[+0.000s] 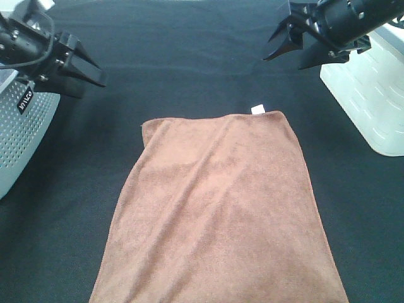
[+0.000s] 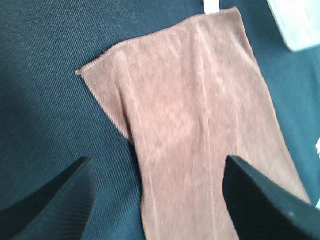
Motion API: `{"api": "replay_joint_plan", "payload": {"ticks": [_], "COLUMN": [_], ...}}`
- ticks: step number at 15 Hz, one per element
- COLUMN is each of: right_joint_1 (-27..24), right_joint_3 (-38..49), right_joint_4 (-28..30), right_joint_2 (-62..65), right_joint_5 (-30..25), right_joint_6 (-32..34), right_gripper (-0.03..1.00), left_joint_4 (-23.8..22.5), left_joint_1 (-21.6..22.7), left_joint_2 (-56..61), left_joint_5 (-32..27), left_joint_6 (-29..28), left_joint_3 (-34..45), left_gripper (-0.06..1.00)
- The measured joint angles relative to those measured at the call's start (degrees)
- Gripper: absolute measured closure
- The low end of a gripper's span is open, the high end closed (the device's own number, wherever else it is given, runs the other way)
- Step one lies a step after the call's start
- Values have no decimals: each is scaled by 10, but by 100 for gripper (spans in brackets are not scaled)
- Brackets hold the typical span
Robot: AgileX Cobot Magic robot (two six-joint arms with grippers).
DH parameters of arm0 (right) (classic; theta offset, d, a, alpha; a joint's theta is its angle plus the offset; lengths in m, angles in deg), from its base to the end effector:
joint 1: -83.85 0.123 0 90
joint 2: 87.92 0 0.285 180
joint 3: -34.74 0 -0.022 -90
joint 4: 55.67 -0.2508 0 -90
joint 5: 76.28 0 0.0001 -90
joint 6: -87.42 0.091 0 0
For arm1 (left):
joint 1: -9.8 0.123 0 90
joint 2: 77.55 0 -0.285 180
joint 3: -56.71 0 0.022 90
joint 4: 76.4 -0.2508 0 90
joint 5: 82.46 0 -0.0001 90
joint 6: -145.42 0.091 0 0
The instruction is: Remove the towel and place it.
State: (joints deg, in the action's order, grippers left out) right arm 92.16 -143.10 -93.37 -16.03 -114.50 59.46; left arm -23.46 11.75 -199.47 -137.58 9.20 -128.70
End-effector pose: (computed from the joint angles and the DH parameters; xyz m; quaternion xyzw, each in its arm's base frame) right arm 0.3740 0.0895 0.2610 -0.1029 0.9247 0.2136 0.2978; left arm 0.4131 -0.0456 0.2092 0.1062 0.9152 -0.3278 0.2091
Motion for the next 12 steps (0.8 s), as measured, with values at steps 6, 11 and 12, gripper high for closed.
{"api": "replay_joint_plan", "payload": {"ticks": [6,11,12], "right_joint_1": [0,0,0], "right_joint_3": [-1,-1,-1], "right_joint_4": [17,34,38], "right_joint_2": [-65,-115,-119], "right_joint_5": [109,152,163], "right_joint_6": [-13,-13,-13], "right_gripper": [29,29,29], "left_joint_4": [29,37,47], "left_joint_1": [-29,-33,-33], "left_joint_2": [-92,-147,-154], "left_joint_5": [14,58,74], "left_joint_6": [-11,-11,-11], "left_joint_3": [-42,-42,-42], "left_gripper": [27,31,31]}}
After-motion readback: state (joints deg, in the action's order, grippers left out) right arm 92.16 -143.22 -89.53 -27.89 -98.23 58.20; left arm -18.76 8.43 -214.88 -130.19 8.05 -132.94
